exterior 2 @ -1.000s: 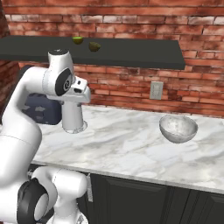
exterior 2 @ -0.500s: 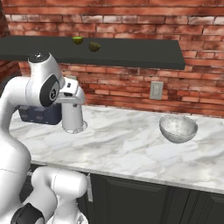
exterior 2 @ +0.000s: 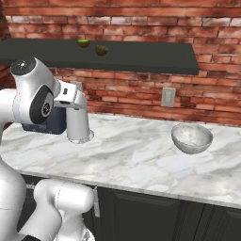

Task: Pick the kiwis from the cabinet and place them in one bowl. Pick the squash from the sink and place it in the other bowl.

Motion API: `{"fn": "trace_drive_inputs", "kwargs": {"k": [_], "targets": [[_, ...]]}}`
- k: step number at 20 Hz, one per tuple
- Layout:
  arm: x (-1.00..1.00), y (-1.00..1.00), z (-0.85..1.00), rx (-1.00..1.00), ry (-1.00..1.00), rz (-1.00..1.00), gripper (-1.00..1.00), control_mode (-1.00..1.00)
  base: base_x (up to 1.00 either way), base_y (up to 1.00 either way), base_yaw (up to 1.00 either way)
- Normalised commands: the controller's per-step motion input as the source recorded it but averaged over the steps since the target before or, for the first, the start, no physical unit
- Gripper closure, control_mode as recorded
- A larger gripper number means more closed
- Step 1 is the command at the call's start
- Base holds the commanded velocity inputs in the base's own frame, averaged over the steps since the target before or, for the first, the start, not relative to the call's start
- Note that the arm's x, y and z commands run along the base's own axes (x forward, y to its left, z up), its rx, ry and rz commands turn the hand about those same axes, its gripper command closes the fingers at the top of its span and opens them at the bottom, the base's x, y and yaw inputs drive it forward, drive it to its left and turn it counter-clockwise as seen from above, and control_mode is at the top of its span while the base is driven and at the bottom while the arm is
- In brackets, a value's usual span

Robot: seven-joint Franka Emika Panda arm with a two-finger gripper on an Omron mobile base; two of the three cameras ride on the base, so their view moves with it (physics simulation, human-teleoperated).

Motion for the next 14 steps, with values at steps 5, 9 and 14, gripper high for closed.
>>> {"fn": "trace_drive_inputs", "kwargs": {"k": [5,9,14], "targets": [[-0.09,-0.06,0.51,0.00,-0.08,-0.02,-1.00,-1.00,0.00,0.00,0.00],[-0.08,-0.18,0.46,0.00,-0.02,-0.04,-1.00,-1.00,0.00,0.00,0.00],[-0.10,-0.11,0.41,0.00,-0.06,-0.01,-1.00,-1.00,0.00,0.00,0.00]]}}
